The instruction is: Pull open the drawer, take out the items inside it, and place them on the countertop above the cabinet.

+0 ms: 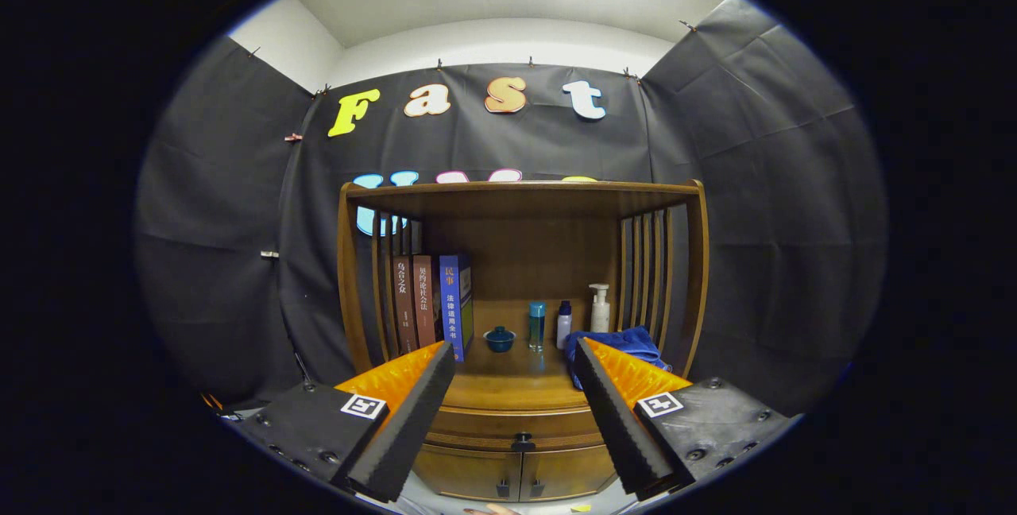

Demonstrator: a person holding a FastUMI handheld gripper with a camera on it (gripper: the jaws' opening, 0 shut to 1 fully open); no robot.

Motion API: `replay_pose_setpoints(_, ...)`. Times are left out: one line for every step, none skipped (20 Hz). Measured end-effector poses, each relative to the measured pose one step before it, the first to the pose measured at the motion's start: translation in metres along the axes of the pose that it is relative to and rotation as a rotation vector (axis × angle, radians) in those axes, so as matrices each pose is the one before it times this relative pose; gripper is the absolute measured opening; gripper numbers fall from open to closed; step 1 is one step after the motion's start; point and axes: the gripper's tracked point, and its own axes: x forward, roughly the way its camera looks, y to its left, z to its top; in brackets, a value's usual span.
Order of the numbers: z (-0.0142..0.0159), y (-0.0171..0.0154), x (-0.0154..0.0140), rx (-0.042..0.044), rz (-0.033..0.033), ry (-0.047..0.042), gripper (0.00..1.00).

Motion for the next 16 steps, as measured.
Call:
replay_pose_setpoints(0.00010, 0.00001, 0.00014, -0.00133, 0.00025, 0.00172, 0.99)
replay_pose_setpoints(-0.00060, 0.00016, -0.00036, -0.00072, 0.00123, 0.00224, 0.99)
replay_pose_setpoints(-0.00031, 0.00028, 0.00026, -0.00083, 0.00076, 0.00111, 0.99)
replay_pose_setpoints(0.00010, -0.00085, -0.00085, -0.00004, -0.00056, -0.00060, 0.99)
replay_pose_setpoints(0.00035, -0.00039, 0.00087, 0.00170, 0.00053, -0.00272, 0.99)
replay_pose_setpoints(0.00044, 0.00074, -0.00028, 0.00142, 0.00105, -0.00108, 0.99)
replay_pose_setpoints(-0.00035, -0.00097, 0.00015, -0.00012, -0.00118, 0.00086, 0.99)
replay_pose_setpoints(-0.00095, 0.00068, -0.00001, -0.00037, 0.00054, 0.00162, 0.99)
replay_pose_setpoints(-0.00026, -0.00076, -0.00016, -0.00163, -0.00187, 0.00129, 0.99)
replay_pose_setpoints(0.00029, 0.00064, -0.00043, -0.00053, -0.00020, -0.00068, 0.99)
replay_pose_setpoints(0.00015, 0.00030, 0.00018, -0.00043, -0.00002, -0.00030, 0.99)
replay_pose_setpoints(-0.00005, -0.00085, -0.00031, -0.00111, -0.00101, -0.00044, 0.99)
replay_pose_setpoints(0.00014, -0.00033, -0.00026, 0.00033, 0.00027, -0.00113, 0.99)
replay_pose_setpoints(-0.00039, 0.00066, 0.00017, 0.00198, 0.00276, -0.00005, 0.99)
replay_pose_setpoints(-0.00033, 0.00022, 0.00099, 0.00134, 0.00114, 0.00079, 0.99)
replay_pose_setpoints(-0.00022, 0.00173, -0.00098, 0.00215, 0.00580, -0.00110, 0.99)
